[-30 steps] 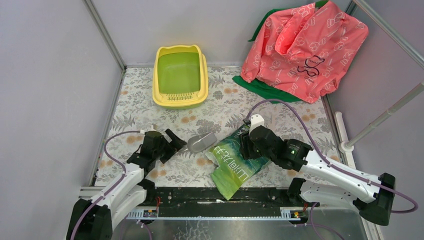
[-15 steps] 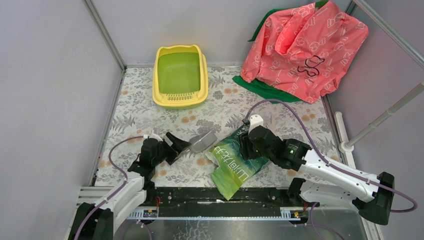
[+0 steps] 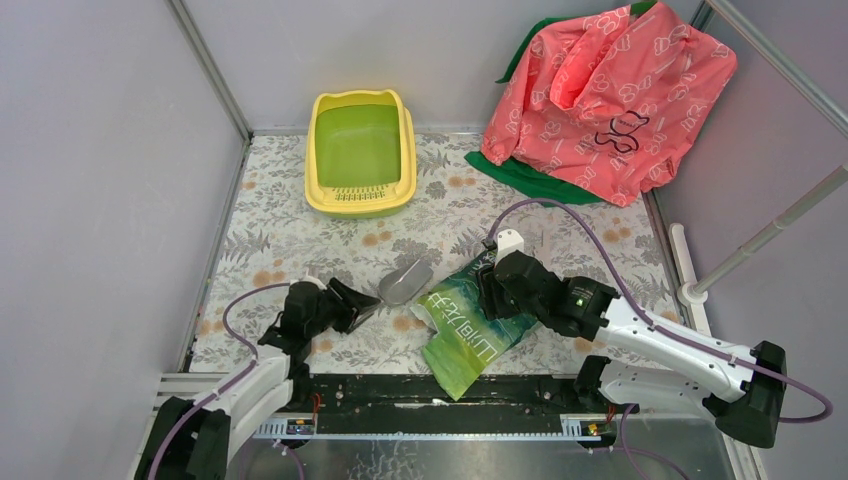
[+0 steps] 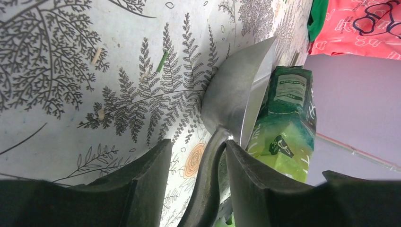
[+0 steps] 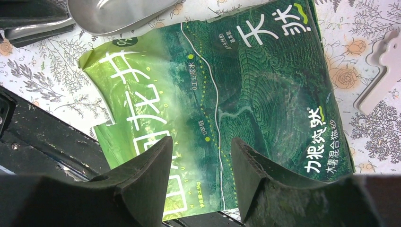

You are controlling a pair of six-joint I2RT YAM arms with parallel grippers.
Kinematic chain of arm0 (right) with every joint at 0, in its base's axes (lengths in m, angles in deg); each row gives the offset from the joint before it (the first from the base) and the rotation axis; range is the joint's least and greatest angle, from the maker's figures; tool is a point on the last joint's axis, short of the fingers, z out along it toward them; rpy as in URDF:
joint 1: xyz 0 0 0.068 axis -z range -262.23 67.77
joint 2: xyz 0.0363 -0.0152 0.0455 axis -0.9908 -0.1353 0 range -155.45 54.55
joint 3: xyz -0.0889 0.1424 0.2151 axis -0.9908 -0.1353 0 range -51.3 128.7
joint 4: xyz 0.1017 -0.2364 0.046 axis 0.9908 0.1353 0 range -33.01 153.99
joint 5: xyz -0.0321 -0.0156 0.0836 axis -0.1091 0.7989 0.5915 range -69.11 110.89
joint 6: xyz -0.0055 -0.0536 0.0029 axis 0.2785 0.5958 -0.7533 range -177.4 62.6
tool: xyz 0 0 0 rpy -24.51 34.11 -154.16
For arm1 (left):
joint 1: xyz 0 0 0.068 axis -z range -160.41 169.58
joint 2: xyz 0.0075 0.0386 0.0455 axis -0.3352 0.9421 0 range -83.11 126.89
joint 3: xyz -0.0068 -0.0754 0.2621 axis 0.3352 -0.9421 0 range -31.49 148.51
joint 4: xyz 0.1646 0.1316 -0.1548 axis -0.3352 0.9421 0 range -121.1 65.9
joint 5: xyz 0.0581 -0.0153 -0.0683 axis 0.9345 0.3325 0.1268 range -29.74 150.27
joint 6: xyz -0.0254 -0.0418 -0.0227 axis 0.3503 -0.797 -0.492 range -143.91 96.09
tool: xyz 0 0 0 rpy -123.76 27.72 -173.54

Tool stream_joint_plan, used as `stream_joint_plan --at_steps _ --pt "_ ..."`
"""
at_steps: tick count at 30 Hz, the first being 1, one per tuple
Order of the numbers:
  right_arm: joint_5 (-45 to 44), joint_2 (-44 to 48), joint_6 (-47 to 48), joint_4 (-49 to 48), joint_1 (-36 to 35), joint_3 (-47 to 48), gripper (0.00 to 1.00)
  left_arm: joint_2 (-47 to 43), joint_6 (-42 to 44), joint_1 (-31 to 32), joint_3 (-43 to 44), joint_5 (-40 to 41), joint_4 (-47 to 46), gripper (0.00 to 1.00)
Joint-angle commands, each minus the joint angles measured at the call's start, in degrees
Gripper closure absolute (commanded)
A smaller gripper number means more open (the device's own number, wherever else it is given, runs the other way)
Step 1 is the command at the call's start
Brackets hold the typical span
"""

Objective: Fill the litter box with clean litter

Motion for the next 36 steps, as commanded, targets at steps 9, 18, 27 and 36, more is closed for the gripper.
stream_joint_plan --at_steps 9,18,27,36 --pt "0.1 -0.2 1.5 -1.1 -0.3 0.8 0.44 -1.5 -7.1 -0.3 -1.0 0.1 -4.3 0.57" --pt "0.4 -0.9 2.1 -0.9 -0.2 1.8 0.45 -4.1 -10.1 -0.2 2.0 2.5 -3.1 0.83" --pt "-0.8 1.1 2.4 0.7 -0.3 2.3 0.45 -5.3 -7.1 -0.6 9.4 4.6 3.7 1.0" --pt "-1.8 1.5 3.5 3.0 -0.2 6.3 0.45 -8.3 0.5 -0.9 22.5 5.3 21.1 1.0"
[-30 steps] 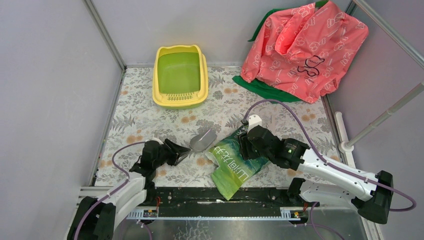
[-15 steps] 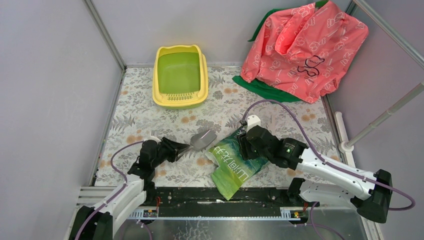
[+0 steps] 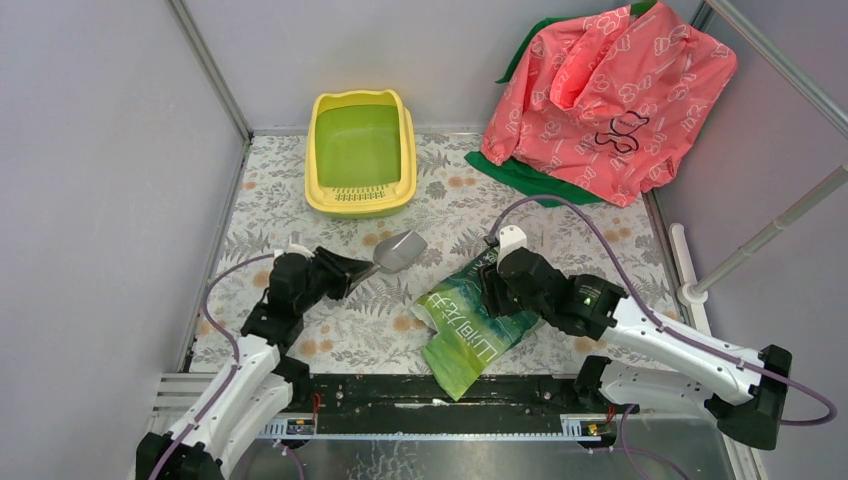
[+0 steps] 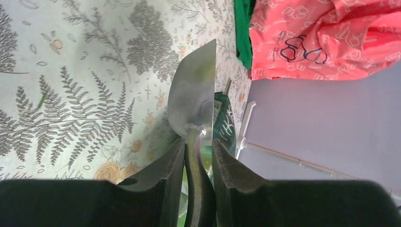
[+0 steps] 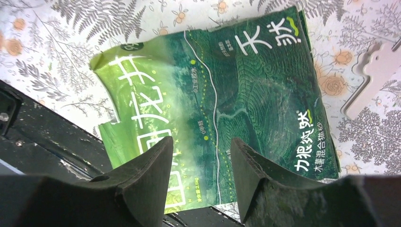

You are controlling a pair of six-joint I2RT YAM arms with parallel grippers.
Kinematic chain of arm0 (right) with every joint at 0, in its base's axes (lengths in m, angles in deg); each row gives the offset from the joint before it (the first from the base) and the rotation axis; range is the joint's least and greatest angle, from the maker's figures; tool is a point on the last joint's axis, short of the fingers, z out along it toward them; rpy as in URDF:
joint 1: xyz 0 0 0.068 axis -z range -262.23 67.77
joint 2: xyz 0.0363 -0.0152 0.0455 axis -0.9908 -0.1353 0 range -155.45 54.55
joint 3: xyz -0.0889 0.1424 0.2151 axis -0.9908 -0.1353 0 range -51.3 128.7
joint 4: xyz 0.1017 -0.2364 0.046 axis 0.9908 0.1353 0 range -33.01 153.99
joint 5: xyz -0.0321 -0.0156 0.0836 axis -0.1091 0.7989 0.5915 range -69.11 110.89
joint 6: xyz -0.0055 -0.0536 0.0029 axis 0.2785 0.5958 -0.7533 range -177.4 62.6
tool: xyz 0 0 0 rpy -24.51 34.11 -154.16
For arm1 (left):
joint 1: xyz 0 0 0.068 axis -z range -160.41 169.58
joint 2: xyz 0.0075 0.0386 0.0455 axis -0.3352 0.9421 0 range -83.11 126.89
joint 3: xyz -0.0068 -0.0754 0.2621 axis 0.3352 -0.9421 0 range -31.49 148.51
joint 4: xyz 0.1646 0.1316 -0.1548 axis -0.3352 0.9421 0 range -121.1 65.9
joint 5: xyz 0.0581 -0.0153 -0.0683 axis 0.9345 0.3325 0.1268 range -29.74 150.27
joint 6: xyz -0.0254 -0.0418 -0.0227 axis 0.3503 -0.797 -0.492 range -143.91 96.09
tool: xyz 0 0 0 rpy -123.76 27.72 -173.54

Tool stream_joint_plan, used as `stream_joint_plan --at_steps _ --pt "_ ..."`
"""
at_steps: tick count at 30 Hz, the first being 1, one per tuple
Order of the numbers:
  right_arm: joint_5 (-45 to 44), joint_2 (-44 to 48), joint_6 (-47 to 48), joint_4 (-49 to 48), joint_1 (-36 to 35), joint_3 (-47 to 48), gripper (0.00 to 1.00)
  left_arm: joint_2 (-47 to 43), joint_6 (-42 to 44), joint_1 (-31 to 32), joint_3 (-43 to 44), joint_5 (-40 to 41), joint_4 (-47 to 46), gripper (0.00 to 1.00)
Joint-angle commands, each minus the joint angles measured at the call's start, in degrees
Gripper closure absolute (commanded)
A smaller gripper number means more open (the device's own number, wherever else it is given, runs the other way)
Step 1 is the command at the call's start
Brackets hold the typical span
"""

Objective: Fill the litter box with clean litter

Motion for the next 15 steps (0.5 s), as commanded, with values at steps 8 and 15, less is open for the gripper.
stream_joint_plan --at_steps 8,15 --pt "-5.7 -1.0 2.0 6.6 -0.1 8.3 0.42 -11.5 9.2 -0.5 13.4 -0.4 25.1 1.0" --pt "-2.1 -1.9 -3.1 17.1 -0.4 8.9 0.44 -12.0 9.5 -0.5 12.2 -1.0 25.3 1.0"
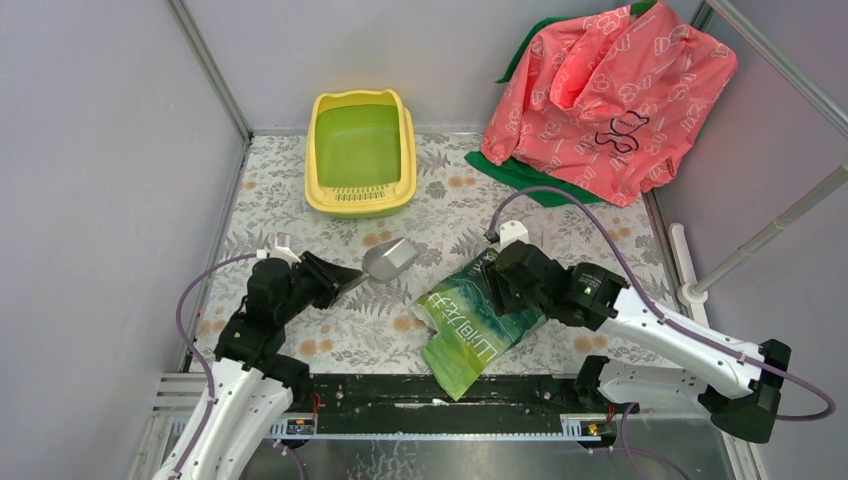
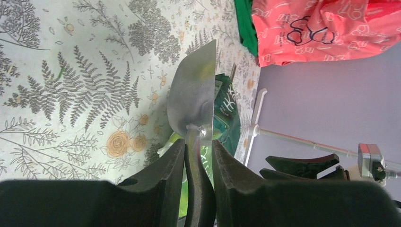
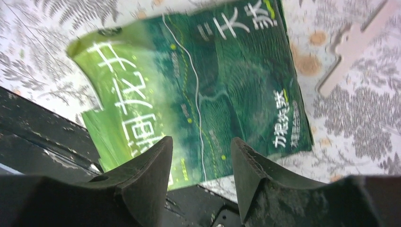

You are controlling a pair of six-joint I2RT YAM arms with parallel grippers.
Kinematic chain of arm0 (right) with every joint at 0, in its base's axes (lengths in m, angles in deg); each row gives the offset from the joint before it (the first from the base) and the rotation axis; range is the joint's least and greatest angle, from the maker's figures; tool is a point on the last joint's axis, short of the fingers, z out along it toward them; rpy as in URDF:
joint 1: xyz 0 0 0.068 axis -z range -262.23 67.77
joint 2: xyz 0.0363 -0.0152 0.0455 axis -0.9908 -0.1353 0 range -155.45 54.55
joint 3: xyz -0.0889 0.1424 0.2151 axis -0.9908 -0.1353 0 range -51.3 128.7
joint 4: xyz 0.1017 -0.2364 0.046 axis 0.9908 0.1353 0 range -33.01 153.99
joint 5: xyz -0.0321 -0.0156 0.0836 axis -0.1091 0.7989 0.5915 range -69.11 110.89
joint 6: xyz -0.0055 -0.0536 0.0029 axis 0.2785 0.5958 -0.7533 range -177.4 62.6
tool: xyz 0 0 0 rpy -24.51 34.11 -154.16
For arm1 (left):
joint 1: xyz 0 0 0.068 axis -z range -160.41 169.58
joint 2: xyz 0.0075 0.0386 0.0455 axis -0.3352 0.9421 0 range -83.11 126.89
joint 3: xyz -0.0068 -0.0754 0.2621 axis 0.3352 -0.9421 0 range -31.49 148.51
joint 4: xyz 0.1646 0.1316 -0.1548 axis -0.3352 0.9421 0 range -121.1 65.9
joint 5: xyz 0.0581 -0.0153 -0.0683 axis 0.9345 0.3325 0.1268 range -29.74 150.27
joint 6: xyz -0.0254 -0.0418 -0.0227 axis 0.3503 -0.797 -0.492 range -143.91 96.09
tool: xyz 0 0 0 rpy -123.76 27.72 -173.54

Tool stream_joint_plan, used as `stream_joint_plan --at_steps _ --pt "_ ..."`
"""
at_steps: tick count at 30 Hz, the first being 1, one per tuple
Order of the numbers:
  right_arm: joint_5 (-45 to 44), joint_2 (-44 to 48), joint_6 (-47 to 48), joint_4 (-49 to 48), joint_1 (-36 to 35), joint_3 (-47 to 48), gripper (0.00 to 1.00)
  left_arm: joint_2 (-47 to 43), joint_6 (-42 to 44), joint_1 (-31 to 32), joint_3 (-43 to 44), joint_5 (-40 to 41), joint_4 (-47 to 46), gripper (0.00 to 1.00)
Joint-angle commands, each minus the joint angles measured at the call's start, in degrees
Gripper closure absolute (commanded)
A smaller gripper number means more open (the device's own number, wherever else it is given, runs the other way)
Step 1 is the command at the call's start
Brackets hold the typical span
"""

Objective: Fill the litter box with clean litter

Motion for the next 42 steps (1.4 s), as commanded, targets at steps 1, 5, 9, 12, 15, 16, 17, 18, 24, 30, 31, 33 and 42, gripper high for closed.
stream_joint_plan --at_steps 1,5,9,12,15,16,17,18,24,30,31,33,42 --pt "1.3 2.9 -5.1 9.0 -0.5 0.2 0.43 0.1 1.4 -0.5 0.1 -1.6 0.3 1.0" --pt "2.5 8.5 -12.0 10.5 -0.7 -1.7 0.25 1.2 2.0 -0.5 0.6 -1.4 -0.4 1.0" --pt "5.9 7.7 -20.5 15.1 -0.9 -3.9 0.19 2.1 2.4 -0.5 1.0 -1.3 -1.1 1.0" --pt "4.9 9.7 -26.9 13.1 -4.0 -9.9 0.16 2.9 2.0 -0.5 0.2 -2.1 -3.0 1.0" --pt "3.9 12.6 -33.9 8.0 -6.4 -16.9 0.23 4.5 2.0 -0.5 -0.3 -2.6 -4.9 1.0" --pt "2.9 13.7 -36.5 6.5 -7.2 -19.0 0.23 5.2 2.1 -0.6 -0.6 -2.8 -5.7 1.0" --pt "1.8 14.8 -39.6 4.4 -8.4 -21.3 0.22 6.0 2.1 -0.5 -0.9 -3.1 -6.8 1.0" --pt "0.3 16.0 -41.4 2.7 -9.7 -23.1 0.22 7.1 2.2 -0.6 -1.4 -3.5 -8.0 1.0" --pt "-3.9 16.7 -46.2 -8.6 -11.9 -30.6 0.23 13.6 3.3 -0.5 -4.0 -3.9 -14.6 1.0" --pt "-7.9 11.2 -46.2 -14.2 -12.0 -30.6 0.23 22.8 4.5 -0.5 -4.5 -4.6 -24.0 1.0" --pt "-8.8 11.0 -46.2 -14.4 -12.0 -30.5 0.23 24.4 4.5 -0.4 -4.5 -4.8 -26.1 1.0" --pt "-11.4 11.9 -46.4 -14.0 -12.0 -30.2 0.22 27.5 4.2 -0.2 -4.6 -5.2 -29.6 1.0" --pt "-21.4 16.6 -42.7 -11.1 -10.3 -27.9 0.26 43.1 2.3 8.3 -1.1 -3.8 -43.9 1.0"
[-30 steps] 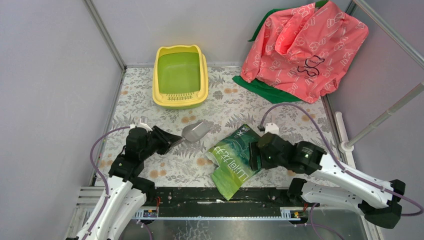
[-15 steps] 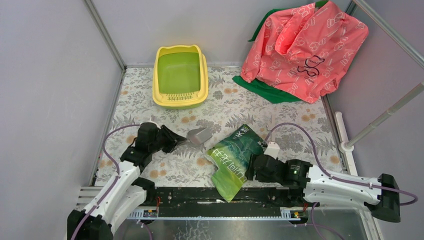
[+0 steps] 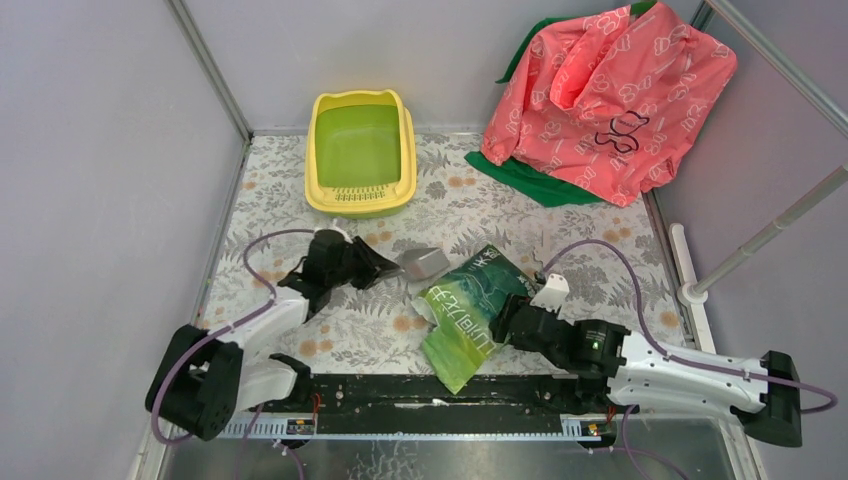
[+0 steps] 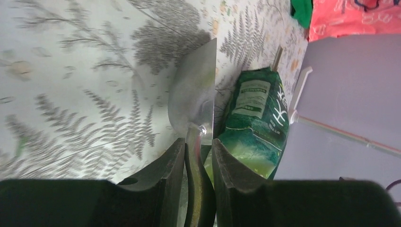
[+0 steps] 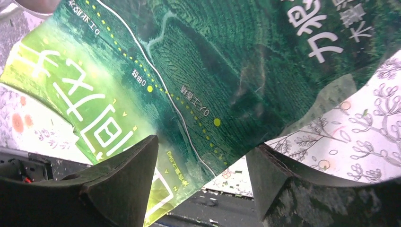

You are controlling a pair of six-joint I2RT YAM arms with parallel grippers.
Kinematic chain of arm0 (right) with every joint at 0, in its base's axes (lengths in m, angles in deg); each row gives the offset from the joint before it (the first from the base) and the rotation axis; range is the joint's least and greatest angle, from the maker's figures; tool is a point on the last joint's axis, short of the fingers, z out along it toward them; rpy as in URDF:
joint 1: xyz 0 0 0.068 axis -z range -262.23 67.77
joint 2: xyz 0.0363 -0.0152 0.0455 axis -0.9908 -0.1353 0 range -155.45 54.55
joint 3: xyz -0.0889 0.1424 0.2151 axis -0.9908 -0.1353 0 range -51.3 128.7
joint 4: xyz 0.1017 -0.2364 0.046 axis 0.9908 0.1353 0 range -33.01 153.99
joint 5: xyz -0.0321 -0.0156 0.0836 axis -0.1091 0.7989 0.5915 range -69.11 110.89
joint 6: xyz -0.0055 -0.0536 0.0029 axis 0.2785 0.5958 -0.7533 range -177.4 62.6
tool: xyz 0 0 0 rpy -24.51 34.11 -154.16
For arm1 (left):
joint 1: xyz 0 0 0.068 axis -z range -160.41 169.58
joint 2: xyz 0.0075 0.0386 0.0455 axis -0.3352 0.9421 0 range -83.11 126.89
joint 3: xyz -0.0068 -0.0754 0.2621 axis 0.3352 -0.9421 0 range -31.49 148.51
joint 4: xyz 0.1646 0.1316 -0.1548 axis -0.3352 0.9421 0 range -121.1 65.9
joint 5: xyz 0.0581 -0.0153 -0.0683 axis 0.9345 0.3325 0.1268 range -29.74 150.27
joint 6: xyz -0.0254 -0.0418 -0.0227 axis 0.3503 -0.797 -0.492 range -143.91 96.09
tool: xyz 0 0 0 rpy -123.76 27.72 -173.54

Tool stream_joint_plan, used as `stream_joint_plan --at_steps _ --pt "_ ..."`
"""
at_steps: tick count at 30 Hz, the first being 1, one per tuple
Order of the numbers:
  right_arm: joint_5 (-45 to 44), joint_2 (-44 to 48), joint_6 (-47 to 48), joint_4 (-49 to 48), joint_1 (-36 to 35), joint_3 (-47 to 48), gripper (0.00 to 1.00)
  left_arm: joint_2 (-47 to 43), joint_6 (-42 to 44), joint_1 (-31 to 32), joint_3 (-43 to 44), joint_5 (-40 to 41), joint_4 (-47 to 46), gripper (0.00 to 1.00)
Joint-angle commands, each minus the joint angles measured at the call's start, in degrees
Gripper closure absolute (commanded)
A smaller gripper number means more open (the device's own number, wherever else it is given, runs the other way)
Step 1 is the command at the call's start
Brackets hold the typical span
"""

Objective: Fill the litter box with clean litter

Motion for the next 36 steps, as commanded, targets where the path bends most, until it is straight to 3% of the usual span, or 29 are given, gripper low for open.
stream_joint_plan --at_steps 1,14,22,31,36 --pt "-9.2 -1.2 3.2 -1.3 2.2 3.7 0.26 6.4 -0.9 4.6 3.4 -0.1 -12.9 1.0" --pt "6.2 -7.7 20.9 -14.7 25.9 4.5 0.26 20.0 0.3 7.5 14.4 3.1 -17.7 1.0" --pt "11.1 -16.7 23.6 -22.4 30.4 6.5 0.26 29.5 -0.3 9.8 22.3 3.2 -21.4 1.0" --pt "14.7 -23.3 26.3 -26.0 35.8 11.8 0.26 33.6 1.9 10.2 30.7 3.4 -20.4 1.0" --pt "17.8 -25.4 28.8 -25.9 39.1 14.3 0.25 32.2 4.2 5.7 31.9 1.6 -19.7 1.0"
